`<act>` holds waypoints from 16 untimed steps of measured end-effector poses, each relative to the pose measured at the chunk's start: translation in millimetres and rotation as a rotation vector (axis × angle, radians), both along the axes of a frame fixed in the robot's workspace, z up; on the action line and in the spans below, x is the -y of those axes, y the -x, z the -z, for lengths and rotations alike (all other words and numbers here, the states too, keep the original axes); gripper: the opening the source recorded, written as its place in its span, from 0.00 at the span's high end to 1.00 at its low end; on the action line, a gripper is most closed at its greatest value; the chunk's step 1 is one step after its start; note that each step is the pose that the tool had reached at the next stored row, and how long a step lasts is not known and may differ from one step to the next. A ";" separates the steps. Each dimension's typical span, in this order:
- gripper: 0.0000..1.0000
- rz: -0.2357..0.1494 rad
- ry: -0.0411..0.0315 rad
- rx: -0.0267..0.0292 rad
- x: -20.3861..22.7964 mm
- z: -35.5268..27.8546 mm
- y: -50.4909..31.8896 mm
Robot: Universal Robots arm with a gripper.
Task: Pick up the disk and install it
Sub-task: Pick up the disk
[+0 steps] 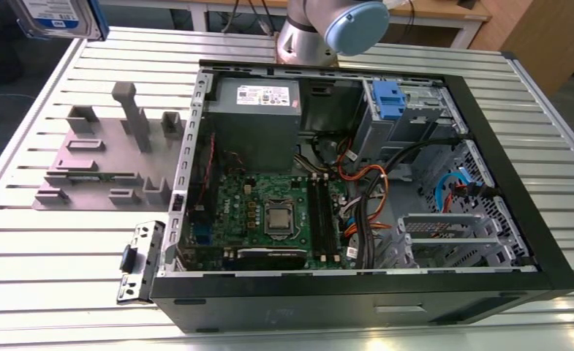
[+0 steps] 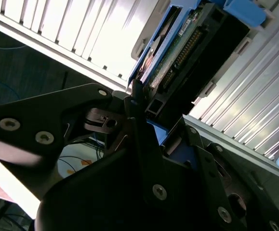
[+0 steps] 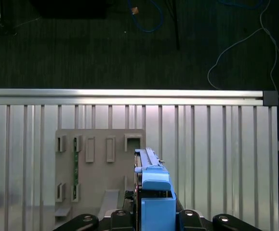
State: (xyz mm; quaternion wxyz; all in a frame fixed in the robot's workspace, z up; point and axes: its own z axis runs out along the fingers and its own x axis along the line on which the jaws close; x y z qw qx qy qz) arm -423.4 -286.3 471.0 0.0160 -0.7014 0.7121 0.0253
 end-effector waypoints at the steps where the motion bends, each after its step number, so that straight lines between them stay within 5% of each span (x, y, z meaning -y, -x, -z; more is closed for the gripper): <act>1: 0.64 0.000 -0.0002 0.0000 0.0 -0.7 0.0; 16: 0.64 0.000 -0.0017 0.0000 0.0 -10.6 0.0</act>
